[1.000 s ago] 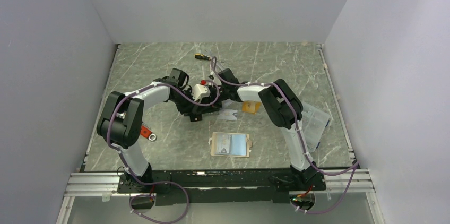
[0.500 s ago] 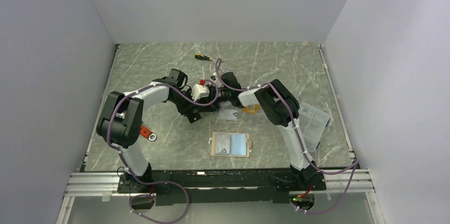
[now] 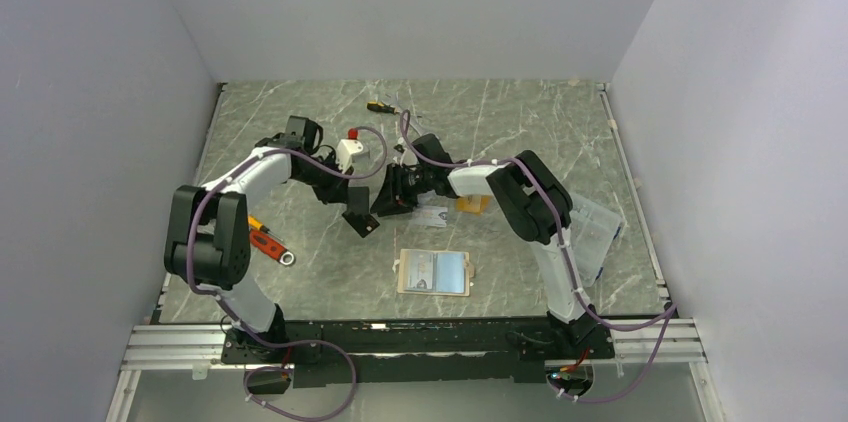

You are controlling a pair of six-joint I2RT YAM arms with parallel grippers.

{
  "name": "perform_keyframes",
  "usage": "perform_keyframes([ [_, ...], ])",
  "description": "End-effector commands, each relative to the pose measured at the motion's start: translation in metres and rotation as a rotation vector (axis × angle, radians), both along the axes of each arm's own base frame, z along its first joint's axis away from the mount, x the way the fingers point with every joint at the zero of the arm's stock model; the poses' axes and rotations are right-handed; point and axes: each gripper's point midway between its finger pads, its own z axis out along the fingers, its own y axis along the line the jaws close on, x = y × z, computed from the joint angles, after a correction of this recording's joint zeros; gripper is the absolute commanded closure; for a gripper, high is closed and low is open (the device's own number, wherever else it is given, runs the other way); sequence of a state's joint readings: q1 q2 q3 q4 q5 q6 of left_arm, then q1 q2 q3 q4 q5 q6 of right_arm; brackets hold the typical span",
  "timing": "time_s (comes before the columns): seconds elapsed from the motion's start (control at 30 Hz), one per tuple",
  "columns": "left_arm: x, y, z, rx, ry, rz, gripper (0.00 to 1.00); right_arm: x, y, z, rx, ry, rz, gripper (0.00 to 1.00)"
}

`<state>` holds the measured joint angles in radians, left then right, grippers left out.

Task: Put the credit cards into the card holder
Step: Pick up the credit card from the center of the board.

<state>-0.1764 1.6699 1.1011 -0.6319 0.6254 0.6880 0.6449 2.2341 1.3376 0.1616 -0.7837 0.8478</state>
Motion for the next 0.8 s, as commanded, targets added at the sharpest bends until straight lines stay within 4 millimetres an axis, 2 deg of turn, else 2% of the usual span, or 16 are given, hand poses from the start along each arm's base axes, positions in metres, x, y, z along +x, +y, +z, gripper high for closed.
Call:
perform_keyframes([
  [0.0,0.006,0.002,-0.003,0.020,-0.027,-0.011,1.00,0.000,-0.011,0.001,-0.081,-0.059,0.004,0.62],
  [0.37,0.010,0.017,-0.042,0.167,-0.017,-0.011,1.00,-0.004,-0.015,0.006,-0.097,-0.067,0.001,0.63],
  [0.77,0.009,0.021,-0.053,0.217,-0.033,-0.016,1.00,-0.011,-0.017,0.004,-0.093,-0.044,0.017,0.63],
])
